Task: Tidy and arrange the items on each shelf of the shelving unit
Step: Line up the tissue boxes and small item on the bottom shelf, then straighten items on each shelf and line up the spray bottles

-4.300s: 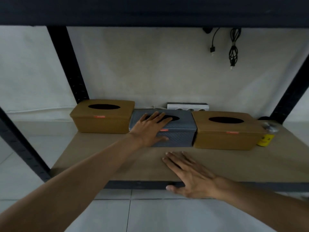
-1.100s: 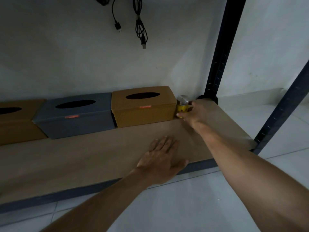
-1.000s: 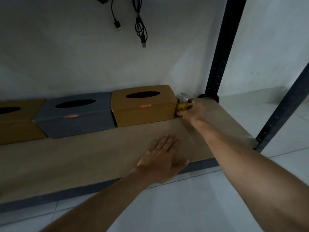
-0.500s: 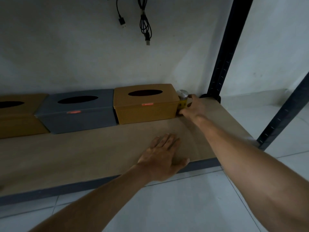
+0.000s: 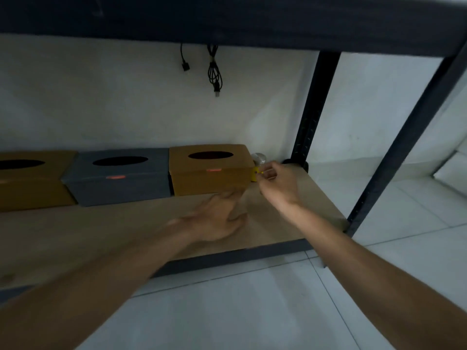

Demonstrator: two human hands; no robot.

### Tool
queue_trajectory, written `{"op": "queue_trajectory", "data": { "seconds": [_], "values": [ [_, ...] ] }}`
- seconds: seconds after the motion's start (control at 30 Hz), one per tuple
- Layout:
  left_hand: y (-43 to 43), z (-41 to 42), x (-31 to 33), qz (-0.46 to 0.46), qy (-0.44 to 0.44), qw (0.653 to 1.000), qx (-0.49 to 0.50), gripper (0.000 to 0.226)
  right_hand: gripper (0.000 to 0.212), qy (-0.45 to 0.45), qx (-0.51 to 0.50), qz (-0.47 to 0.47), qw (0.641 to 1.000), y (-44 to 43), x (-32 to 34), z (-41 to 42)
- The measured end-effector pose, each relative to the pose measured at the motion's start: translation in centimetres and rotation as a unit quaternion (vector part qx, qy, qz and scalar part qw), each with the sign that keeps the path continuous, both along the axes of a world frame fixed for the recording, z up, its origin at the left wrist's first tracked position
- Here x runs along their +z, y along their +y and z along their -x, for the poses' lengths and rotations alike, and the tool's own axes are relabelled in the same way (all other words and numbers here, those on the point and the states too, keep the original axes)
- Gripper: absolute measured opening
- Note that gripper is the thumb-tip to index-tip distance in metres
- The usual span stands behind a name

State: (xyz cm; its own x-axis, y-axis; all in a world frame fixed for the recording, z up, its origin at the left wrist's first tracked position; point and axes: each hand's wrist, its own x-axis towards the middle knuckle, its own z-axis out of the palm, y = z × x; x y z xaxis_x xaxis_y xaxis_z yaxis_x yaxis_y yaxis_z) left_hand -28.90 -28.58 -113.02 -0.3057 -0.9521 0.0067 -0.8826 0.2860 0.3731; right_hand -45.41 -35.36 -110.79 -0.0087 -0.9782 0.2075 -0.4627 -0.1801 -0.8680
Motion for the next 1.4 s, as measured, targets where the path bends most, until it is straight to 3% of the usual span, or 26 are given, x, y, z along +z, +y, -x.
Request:
{"op": "queue_trajectory", "data": {
  "seconds": [0.13, 0.27, 0.47, 0.6, 0.77, 0.97, 1.07, 1.17, 1.4],
  "values": [
    [3.4, -3.4, 7.0, 0.096, 0.018, 0.995, -0.036, 0.073, 0.007, -0.056, 0.037, 0.068, 0.995, 4.8, 5.3, -2.3],
    [9.9, -7.4, 15.4, 0.260, 0.041, 0.962, -0.066, 0.062, 0.007, -0.121, 0.133, 0.167, 0.969, 11.0, 12.5, -5.6],
    [18.3, -16.2, 25.7, 0.443, -0.058, 0.894, -0.031, 0.056, 0.005, -0.219, 0.281, 0.230, 0.905, 18.3, 24.4, -11.6],
    [19.9, -22.6, 30.9, 0.482, -0.073, 0.872, 0.039, 0.059, 0.005, -0.234, 0.333, 0.257, 0.876, 20.1, 30.6, -17.4],
    [20.8, -29.4, 34.5, 0.389, -0.085, 0.900, 0.176, 0.063, 0.007, -0.180, 0.339, 0.281, 0.879, 19.2, 35.3, -26.9],
    [19.9, -37.4, 33.7, 0.216, -0.066, 0.943, 0.242, 0.061, 0.013, -0.006, 0.333, 0.323, 0.886, 15.5, 38.5, -39.5],
    [19.4, -39.1, 33.6, 0.132, -0.018, 0.957, 0.258, 0.070, 0.033, 0.121, 0.332, 0.373, 0.858, 13.9, 40.0, -44.3],
    [18.8, -39.8, 34.4, 0.026, -0.053, 0.962, 0.267, 0.095, 0.054, 0.203, 0.310, 0.406, 0.836, 12.4, 42.1, -47.8],
    [18.8, -40.6, 34.5, -0.062, -0.075, 0.963, 0.250, 0.104, 0.098, 0.396, 0.207, 0.423, 0.788, 10.3, 47.5, -53.4]
  ]
}}
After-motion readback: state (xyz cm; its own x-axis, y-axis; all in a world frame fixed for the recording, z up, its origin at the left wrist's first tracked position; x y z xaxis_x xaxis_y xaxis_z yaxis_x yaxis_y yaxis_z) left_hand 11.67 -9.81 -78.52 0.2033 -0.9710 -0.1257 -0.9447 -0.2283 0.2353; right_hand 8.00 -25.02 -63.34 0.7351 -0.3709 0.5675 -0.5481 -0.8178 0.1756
